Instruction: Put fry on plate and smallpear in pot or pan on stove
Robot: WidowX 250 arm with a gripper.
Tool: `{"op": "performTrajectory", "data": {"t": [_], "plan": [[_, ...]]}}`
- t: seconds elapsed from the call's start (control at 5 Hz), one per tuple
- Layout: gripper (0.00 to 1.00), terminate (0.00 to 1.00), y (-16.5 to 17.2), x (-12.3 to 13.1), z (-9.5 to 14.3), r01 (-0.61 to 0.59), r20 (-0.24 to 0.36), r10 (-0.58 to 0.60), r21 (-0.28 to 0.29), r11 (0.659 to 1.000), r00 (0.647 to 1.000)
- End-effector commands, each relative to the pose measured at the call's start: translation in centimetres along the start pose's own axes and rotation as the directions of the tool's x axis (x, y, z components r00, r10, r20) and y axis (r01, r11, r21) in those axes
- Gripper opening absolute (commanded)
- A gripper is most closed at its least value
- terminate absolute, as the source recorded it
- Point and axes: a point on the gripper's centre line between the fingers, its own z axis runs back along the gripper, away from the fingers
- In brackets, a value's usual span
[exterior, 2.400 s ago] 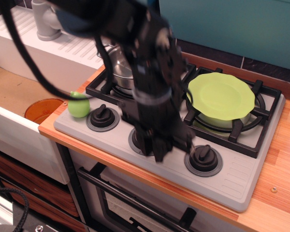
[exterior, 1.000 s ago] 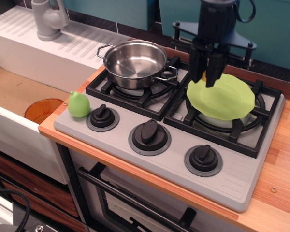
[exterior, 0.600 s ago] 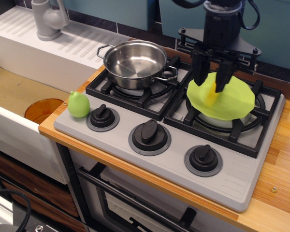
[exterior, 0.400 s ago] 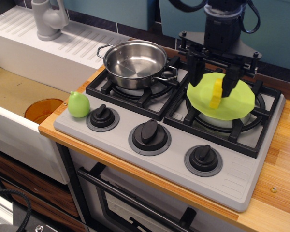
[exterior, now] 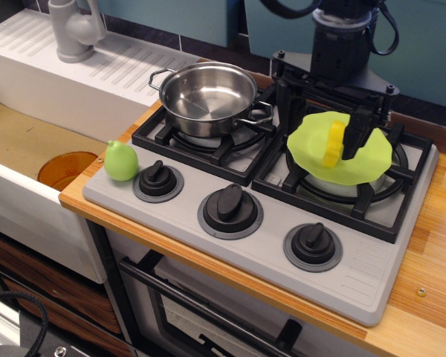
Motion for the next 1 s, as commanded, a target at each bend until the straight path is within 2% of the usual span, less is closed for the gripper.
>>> {"op": "performTrajectory", "data": {"t": [0.0,0.2,0.8], "plan": [[1.0,0.0,6.1,-0.4,4.5,0.067,0.005,-0.067,-0.009,0.998,0.998],[1.0,0.0,8.2,-2.1,3.8,0.085,-0.002,-0.085,-0.022,0.996,0.996],[1.0,0.0,8.2,-2.1,3.8,0.085,-0.002,-0.085,-0.022,0.996,0.996]]}}
